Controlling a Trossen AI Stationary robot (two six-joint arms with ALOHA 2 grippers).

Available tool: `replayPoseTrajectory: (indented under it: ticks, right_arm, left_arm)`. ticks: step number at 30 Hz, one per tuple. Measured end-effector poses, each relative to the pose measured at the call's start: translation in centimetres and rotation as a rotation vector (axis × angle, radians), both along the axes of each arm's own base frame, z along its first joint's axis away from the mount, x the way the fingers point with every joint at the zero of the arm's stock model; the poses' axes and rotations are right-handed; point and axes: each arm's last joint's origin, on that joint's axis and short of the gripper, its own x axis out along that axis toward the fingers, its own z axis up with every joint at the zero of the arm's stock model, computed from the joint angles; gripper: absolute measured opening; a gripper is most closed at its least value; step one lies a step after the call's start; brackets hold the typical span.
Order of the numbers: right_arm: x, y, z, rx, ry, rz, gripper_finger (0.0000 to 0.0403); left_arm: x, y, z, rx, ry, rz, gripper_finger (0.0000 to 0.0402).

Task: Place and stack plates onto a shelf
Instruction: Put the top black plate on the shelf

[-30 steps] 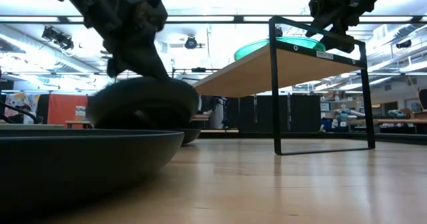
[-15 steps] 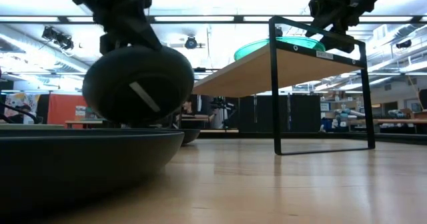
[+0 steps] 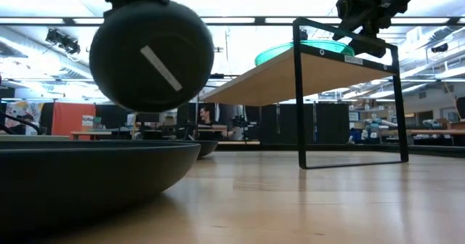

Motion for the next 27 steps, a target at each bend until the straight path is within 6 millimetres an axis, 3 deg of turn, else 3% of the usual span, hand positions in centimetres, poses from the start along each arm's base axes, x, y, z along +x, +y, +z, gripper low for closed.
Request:
replayPoseTrajectory:
  ticks: [14,27]
  right_arm:
    - [0.0,0.0,0.0,-0.002,-0.006,-0.001,0.0252]
    - [0.0,0.0,0.1,-0.002,-0.007,0.000,0.0252]
  left_arm:
    - [-1.3,0.3,3.5,0.149,-0.257,-0.093,0.0016]
    - [-0.8,2.6,3.9,0.494,-0.277,-0.109,0.0016]
